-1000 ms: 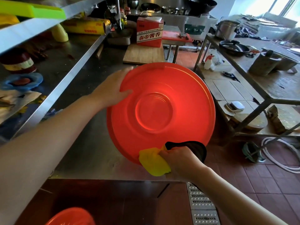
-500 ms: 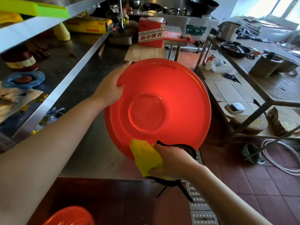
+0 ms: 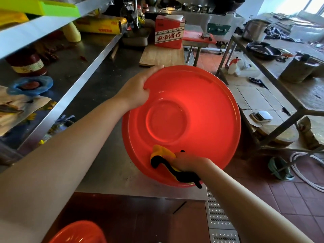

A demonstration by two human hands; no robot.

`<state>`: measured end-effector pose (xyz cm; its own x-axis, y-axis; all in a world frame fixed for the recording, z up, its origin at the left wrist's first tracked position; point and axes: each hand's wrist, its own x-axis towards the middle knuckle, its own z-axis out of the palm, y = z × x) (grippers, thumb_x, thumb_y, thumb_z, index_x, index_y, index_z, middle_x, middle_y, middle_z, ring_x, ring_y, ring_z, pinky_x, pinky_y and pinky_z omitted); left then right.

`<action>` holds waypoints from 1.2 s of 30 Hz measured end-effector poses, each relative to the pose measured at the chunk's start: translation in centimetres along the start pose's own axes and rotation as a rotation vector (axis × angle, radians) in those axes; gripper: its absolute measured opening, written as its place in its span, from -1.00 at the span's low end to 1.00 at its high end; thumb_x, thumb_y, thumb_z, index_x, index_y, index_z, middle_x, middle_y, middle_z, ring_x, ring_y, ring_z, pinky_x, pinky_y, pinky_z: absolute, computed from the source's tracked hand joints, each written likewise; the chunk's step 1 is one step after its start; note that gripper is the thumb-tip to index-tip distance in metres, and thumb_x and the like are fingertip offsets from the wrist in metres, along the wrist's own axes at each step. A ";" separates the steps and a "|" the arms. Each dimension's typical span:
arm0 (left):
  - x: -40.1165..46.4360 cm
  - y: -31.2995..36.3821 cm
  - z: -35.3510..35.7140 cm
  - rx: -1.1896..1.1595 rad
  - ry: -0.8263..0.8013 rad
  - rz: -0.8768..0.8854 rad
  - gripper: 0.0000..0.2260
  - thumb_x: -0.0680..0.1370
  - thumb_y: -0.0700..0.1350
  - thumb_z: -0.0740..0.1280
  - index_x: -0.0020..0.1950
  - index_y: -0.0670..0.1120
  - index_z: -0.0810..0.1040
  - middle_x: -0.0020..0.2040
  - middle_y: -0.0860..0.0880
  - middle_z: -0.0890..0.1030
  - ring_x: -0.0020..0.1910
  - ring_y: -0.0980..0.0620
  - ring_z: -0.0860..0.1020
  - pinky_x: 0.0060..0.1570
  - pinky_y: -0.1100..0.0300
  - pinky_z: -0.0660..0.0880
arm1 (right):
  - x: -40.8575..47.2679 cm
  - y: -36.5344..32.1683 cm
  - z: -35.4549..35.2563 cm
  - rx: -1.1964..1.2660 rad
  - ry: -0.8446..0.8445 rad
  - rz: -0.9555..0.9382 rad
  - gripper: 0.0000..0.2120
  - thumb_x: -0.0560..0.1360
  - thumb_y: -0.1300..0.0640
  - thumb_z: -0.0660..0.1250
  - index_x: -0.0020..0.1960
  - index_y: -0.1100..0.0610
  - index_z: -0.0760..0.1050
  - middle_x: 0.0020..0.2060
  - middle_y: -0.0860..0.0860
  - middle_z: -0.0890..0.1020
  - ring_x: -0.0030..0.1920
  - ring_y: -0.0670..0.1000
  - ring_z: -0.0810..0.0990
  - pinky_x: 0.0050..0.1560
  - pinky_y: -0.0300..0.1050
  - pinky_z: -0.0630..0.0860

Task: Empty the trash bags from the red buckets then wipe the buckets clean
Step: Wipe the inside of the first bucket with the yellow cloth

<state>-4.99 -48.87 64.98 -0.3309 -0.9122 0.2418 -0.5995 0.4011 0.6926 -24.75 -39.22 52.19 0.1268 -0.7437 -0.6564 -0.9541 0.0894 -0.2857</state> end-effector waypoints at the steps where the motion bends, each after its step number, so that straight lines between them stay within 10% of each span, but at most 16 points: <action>1: 0.1 0.2 0.2 0.003 -0.005 0.010 -0.37 0.57 -0.30 0.21 0.53 0.24 0.24 0.48 0.06 0.36 0.36 0.15 0.38 0.26 0.31 0.31 | 0.6 0.0 -0.1 0.005 -0.009 0.013 0.17 0.18 -0.69 -0.30 0.39 0.04 0.45 0.31 0.15 0.53 0.27 0.18 0.50 0.32 0.13 0.33; 18: -0.4 0.9 1.1 -0.001 -0.009 0.055 -0.43 0.48 -0.03 0.18 0.50 0.23 0.31 0.42 0.14 0.44 0.33 0.17 0.45 0.34 0.07 0.43 | 12.8 0.2 0.5 -0.154 0.028 0.241 -0.21 0.55 -0.40 -0.17 0.54 0.11 0.22 0.48 0.17 0.31 0.49 0.28 0.19 0.48 0.25 0.08; 23: -1.1 0.5 1.1 0.045 0.042 0.047 -0.40 0.44 0.10 0.10 0.51 0.23 0.29 0.40 0.10 0.45 0.33 0.15 0.44 0.31 0.25 0.36 | 14.8 0.3 0.8 -0.190 0.083 0.242 -0.19 0.52 -0.42 -0.16 0.54 0.10 0.22 0.51 0.21 0.23 0.50 0.29 0.19 0.47 0.31 0.07; 27: -1.1 0.0 1.1 0.049 0.078 0.023 -0.39 0.53 -0.26 0.21 0.52 0.21 0.29 0.40 0.13 0.44 0.32 0.20 0.42 0.27 0.44 0.31 | 13.0 0.3 0.0 -0.171 0.056 0.200 -0.08 0.48 -0.50 -0.24 0.56 0.10 0.20 0.52 0.21 0.22 0.51 0.29 0.16 0.49 0.27 0.04; 33: -0.7 -0.4 0.6 0.036 0.074 -0.017 -0.35 0.53 -0.33 0.20 0.52 0.22 0.29 0.43 0.05 0.43 0.36 0.13 0.42 0.30 0.34 0.30 | 9.8 -0.1 -0.7 -0.005 -0.008 0.071 0.21 0.08 -0.75 -0.31 0.50 -0.11 0.29 0.45 0.03 0.41 0.31 0.14 0.49 0.37 0.16 0.34; 36: -0.5 -0.5 0.3 0.028 0.068 -0.025 -0.36 0.54 -0.30 0.21 0.52 0.24 0.27 0.45 0.07 0.41 0.37 0.15 0.40 0.30 0.34 0.29 | 7.5 -0.4 -0.9 0.024 -0.008 -0.001 0.23 -0.01 -0.78 -0.32 0.53 -0.23 0.14 0.53 -0.07 0.26 0.49 0.10 0.29 0.46 0.16 0.19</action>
<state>-4.77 -48.59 64.33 -0.2658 -0.9252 0.2709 -0.6272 0.3794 0.6802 -23.61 -45.42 47.98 0.1304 -0.7387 -0.6613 -0.9471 0.1044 -0.3034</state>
